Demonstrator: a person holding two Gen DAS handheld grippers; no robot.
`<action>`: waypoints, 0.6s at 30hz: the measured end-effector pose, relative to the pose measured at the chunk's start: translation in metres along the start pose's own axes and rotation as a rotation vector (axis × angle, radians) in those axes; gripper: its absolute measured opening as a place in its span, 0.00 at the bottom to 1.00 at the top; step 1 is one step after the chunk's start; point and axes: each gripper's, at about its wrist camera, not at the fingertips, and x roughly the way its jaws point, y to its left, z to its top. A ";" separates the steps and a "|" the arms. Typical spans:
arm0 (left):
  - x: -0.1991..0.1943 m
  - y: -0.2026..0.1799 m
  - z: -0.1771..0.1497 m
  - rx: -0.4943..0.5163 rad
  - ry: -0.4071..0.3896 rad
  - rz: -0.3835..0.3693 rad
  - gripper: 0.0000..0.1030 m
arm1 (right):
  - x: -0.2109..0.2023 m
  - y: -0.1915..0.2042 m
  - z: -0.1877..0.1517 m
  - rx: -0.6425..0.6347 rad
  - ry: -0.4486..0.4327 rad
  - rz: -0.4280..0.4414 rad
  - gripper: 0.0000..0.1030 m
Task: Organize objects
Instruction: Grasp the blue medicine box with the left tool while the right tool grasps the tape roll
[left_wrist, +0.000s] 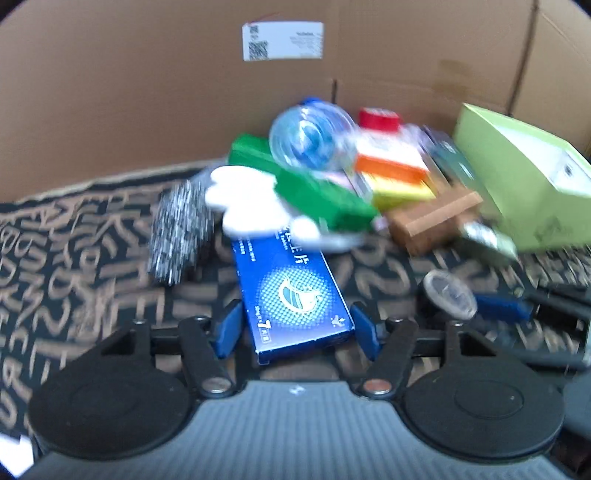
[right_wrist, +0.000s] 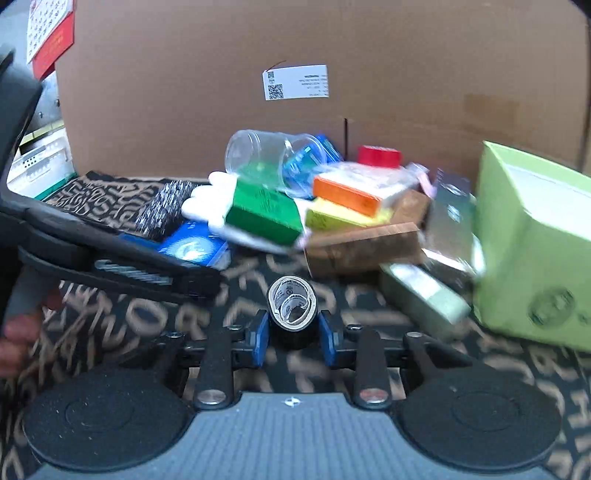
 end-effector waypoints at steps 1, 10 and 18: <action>-0.009 0.000 -0.009 0.003 0.006 -0.016 0.61 | -0.010 -0.001 -0.005 0.010 0.004 0.001 0.31; -0.034 -0.007 -0.017 -0.044 -0.035 0.037 0.81 | -0.027 0.000 -0.016 0.036 -0.016 0.023 0.52; -0.008 -0.011 -0.010 -0.045 -0.010 0.071 0.73 | -0.015 0.000 -0.014 0.027 -0.019 0.003 0.45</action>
